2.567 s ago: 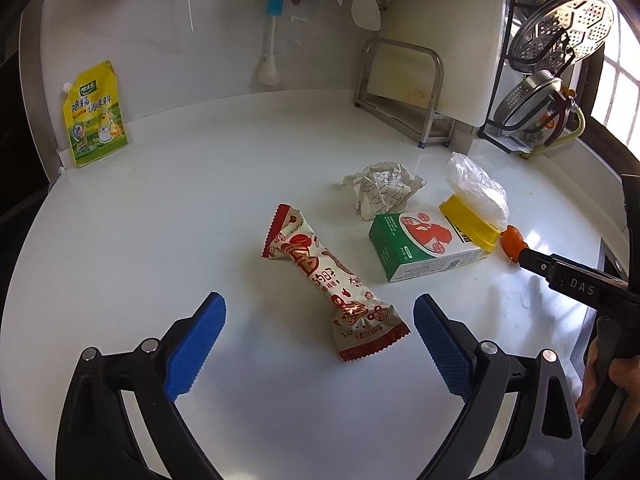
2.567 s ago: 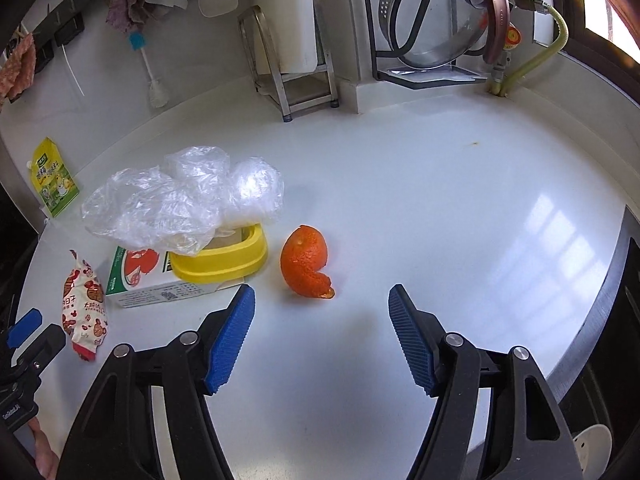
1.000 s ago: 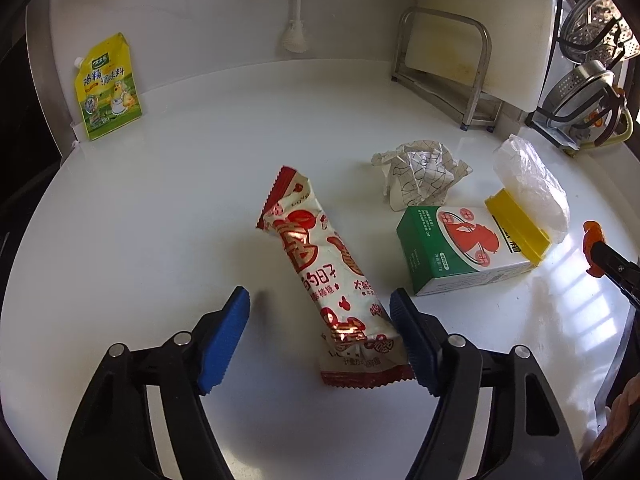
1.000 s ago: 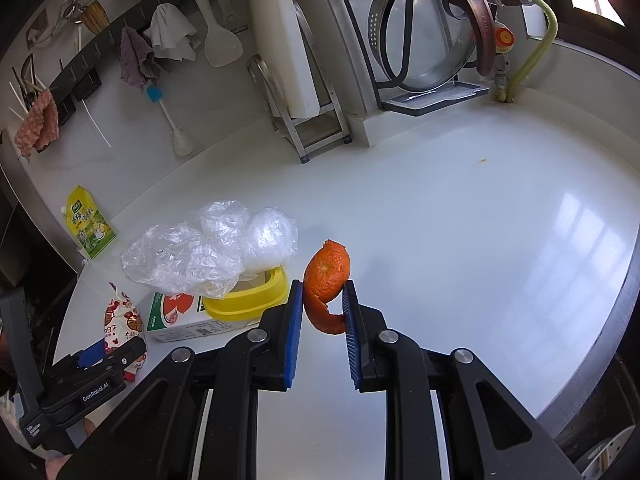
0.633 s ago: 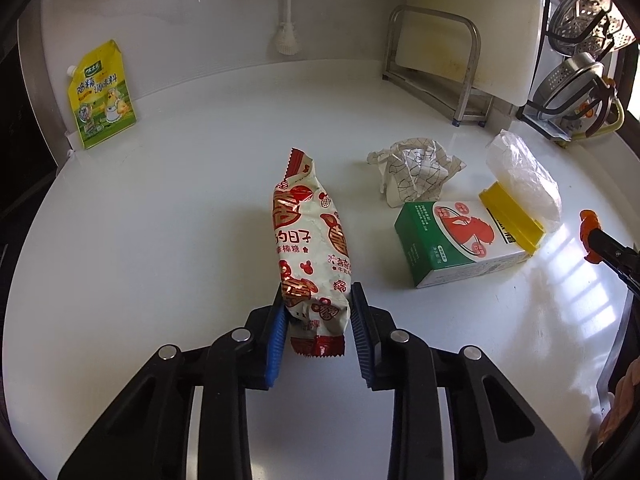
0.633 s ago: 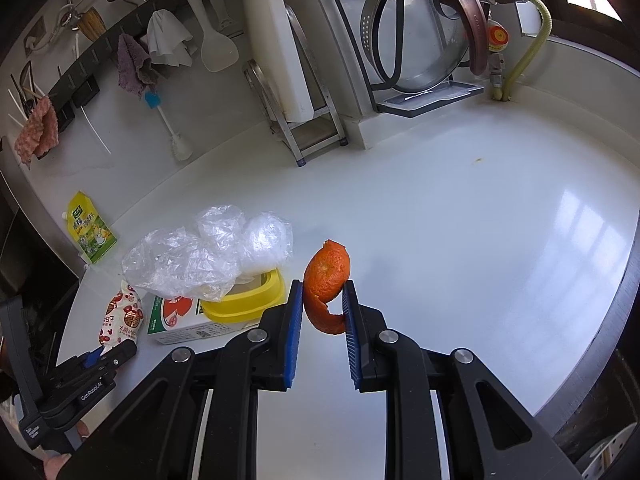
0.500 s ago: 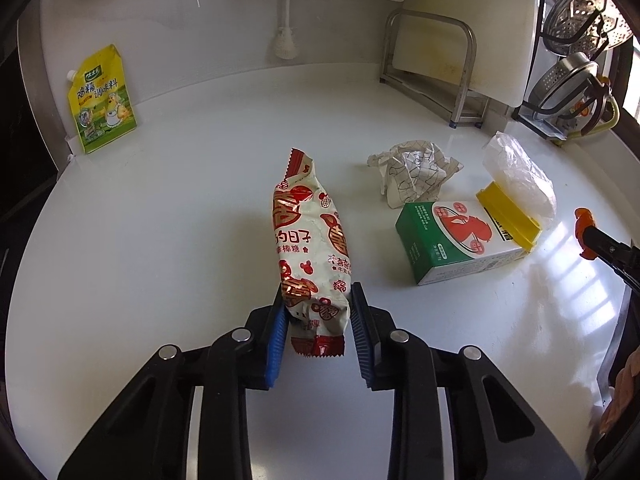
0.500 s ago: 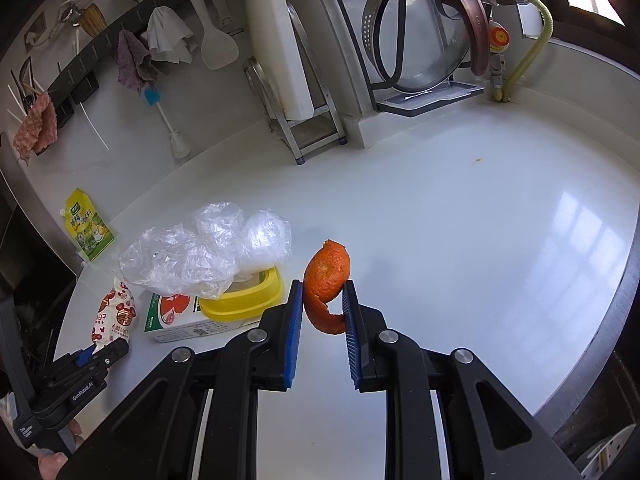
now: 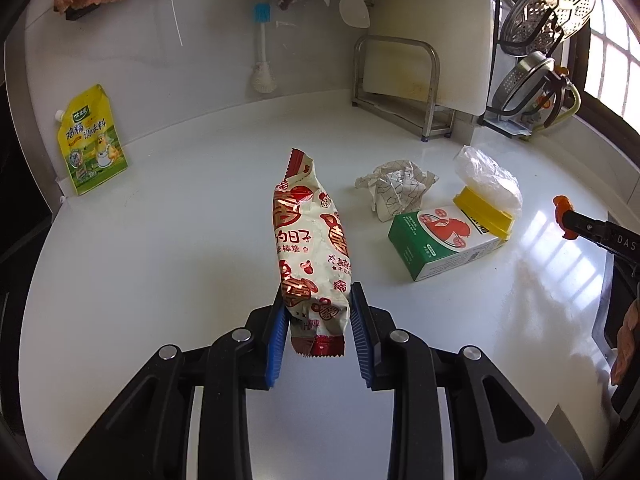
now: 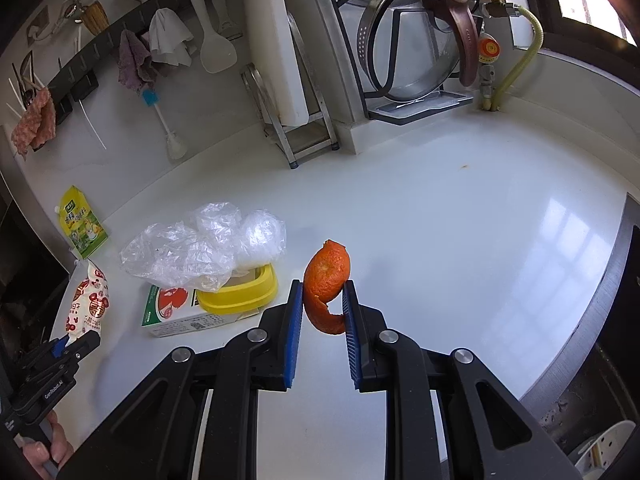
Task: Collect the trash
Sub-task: 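Carry the wrapper and orange peel over the grey mesh basket with both tools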
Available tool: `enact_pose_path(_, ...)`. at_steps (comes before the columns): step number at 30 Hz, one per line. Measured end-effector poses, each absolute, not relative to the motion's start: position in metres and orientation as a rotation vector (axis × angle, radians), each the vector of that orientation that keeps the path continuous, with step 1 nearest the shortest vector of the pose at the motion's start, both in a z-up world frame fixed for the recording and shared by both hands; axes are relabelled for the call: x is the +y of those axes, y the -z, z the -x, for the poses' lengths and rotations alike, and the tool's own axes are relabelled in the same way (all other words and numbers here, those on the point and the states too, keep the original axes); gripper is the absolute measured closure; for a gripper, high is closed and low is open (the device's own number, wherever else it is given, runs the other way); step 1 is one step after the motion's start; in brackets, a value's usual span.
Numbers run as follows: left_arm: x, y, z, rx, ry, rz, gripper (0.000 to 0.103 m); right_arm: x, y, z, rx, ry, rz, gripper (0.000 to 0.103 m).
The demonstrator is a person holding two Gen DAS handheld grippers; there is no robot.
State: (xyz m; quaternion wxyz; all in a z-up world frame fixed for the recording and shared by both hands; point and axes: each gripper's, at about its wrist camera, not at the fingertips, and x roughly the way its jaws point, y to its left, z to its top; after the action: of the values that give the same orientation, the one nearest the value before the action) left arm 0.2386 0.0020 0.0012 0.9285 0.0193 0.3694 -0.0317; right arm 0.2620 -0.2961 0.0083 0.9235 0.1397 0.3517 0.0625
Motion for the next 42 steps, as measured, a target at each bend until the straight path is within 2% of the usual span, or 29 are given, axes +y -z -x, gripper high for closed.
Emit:
enact_pose_path(21,0.044,-0.024,-0.195,0.709,0.18,-0.065,0.074,-0.238,-0.021,-0.161,0.696,-0.084,-0.303,0.083)
enact_pose_path(31,0.046,-0.035,-0.127,0.718,0.178,-0.069,0.074,-0.225,-0.023,-0.07,0.682,-0.119,-0.34,0.083)
enact_pose_path(42,-0.008,-0.022,-0.035,0.749,0.265,-0.063,0.074,-0.227,-0.009,0.035,0.702,-0.143,-0.317,0.083)
